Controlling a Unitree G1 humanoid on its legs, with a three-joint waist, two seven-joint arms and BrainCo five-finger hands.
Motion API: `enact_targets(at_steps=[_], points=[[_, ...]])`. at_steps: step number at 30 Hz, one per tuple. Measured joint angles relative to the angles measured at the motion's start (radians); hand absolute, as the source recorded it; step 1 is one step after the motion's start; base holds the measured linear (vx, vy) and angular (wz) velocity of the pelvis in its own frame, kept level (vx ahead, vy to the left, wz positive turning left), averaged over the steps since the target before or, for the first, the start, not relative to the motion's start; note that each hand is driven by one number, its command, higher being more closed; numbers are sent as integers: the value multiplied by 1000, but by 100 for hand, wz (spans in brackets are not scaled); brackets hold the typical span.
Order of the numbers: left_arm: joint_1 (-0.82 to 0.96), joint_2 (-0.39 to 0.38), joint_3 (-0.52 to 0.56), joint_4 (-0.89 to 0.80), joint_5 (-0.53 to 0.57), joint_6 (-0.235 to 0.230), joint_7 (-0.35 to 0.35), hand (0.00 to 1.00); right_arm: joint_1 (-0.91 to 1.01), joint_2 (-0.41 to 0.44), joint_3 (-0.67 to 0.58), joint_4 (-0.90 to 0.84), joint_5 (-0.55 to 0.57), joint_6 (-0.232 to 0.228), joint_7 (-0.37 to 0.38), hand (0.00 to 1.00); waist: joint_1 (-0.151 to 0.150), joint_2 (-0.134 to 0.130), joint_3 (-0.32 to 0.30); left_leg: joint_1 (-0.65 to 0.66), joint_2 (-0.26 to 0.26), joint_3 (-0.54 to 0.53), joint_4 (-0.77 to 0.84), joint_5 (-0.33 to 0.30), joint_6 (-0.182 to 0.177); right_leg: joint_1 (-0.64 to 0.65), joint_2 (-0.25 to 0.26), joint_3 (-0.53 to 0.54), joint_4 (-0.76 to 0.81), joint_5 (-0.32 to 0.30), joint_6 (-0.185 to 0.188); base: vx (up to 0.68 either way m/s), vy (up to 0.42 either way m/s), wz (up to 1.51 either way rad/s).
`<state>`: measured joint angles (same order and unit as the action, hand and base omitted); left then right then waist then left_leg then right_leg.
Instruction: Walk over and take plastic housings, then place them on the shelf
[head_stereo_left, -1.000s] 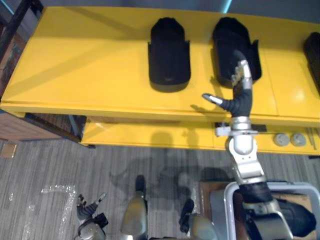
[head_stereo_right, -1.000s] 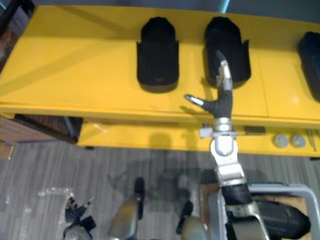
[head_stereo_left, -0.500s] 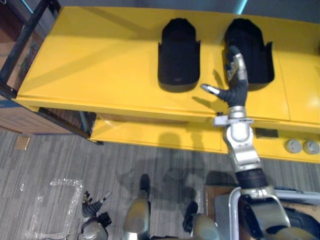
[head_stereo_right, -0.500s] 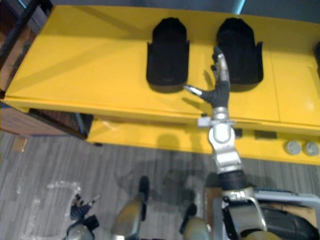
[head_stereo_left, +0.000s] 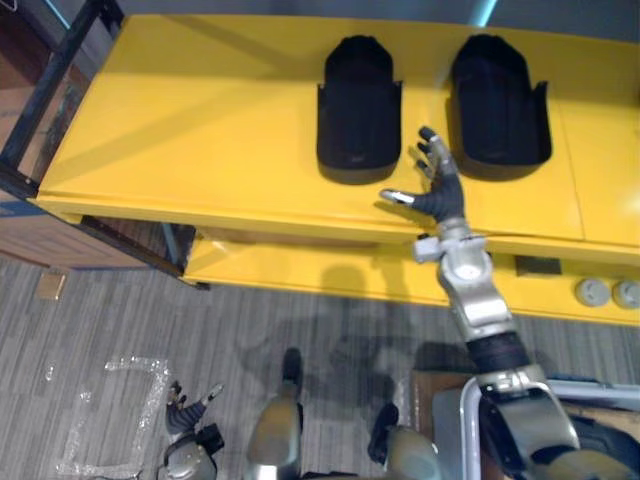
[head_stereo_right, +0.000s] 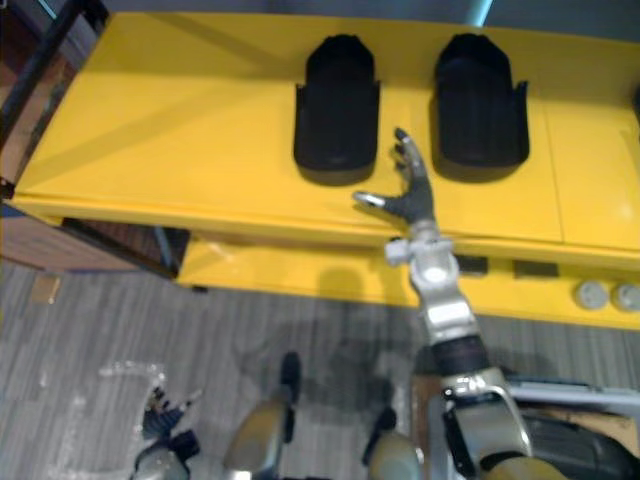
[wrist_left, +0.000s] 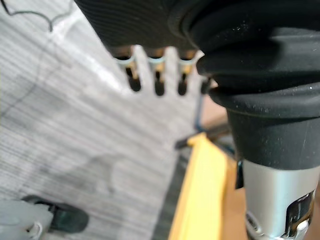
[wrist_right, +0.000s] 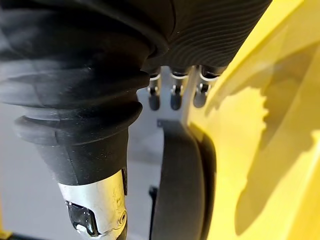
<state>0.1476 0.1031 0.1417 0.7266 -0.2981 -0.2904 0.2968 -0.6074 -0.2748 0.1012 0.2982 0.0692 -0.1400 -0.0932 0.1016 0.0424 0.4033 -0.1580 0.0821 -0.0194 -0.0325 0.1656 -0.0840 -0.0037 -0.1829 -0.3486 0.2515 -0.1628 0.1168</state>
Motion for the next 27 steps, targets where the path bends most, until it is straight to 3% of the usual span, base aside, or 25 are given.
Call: enact_targets(at_steps=[20,24,27], points=[[0,0,-1,0,-4,0,-5,0,-66,-5,41,69,15,6,42,0,2,0,1,-2,-7,-3,-13,7,-4,-6,-6,-6,3,-3,1,-1,0,0],[0,0,-6,0,-7,0,-7,0,-67,-4,52,69,-24,7,-24,0,2,0,1,-1,-7,-3,-17,9,-3,-7,-6,-7,3,-3,1,0,0,0],[-1,0,-8,0,-7,0,-7,0,-76,-3,55,67,-122,-6,-154,0,1,-1,5,0,-6,-3,-32,19,-3,-13,-6,-7,4,-3,1,0,0,0]])
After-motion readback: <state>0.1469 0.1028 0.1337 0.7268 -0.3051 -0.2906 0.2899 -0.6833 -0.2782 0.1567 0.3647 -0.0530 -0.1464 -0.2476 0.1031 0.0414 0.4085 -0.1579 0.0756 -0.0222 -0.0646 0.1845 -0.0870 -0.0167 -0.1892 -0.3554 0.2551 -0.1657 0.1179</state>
